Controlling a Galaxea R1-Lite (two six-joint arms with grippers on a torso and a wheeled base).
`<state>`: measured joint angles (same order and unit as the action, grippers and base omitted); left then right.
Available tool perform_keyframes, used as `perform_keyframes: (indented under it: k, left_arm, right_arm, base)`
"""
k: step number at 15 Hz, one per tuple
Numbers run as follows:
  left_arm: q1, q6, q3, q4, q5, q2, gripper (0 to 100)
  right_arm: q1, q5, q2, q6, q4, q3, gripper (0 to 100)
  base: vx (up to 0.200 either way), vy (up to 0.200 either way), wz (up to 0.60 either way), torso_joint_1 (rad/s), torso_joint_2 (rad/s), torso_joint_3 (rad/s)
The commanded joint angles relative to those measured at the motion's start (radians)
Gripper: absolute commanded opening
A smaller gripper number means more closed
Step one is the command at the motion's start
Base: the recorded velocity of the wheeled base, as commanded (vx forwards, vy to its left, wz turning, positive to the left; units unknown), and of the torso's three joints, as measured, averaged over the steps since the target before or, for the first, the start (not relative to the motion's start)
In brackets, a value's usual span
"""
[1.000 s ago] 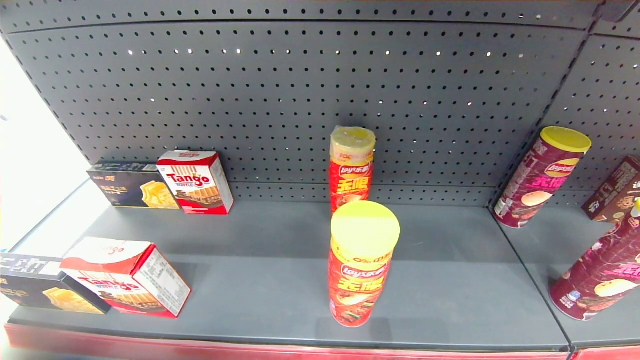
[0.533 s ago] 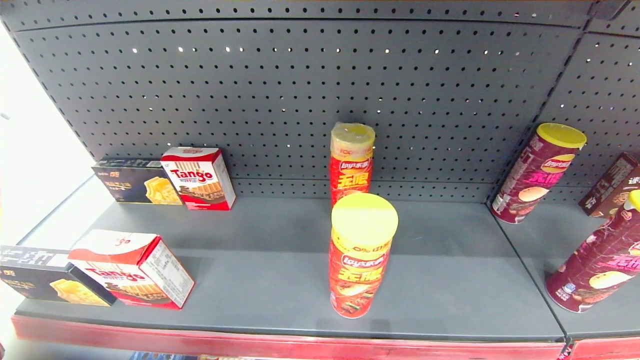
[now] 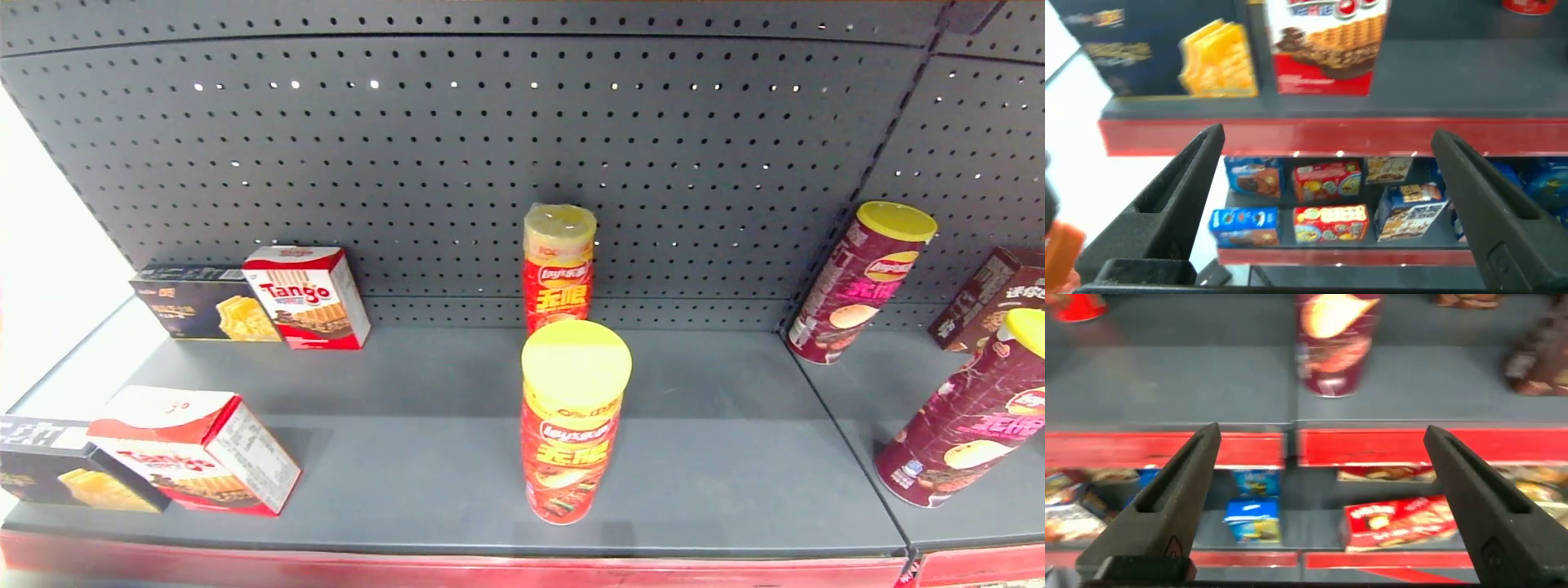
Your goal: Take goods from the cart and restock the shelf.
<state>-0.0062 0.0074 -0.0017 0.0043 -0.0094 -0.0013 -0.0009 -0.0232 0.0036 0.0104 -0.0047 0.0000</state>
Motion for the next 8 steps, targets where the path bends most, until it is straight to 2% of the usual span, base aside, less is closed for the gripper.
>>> perform_keyframes:
  k: [1, 8]
  left_arm:
    - [0.0, 0.0, 0.0, 0.0, 0.0, 0.001, 100]
    - [0.0, 0.0, 0.0, 0.0, 0.0, 0.001, 100]
  right_arm:
    - [0.001, 0.0, 0.003, 0.0, 0.002, 0.0, 100]
    - [0.001, 0.0, 0.003, 0.0, 0.0, 0.0, 100]
  base:
    - [0.0, 0.0, 0.0, 0.0, 0.0, 0.0]
    - [0.0, 0.0, 0.0, 0.0, 0.0, 0.0]
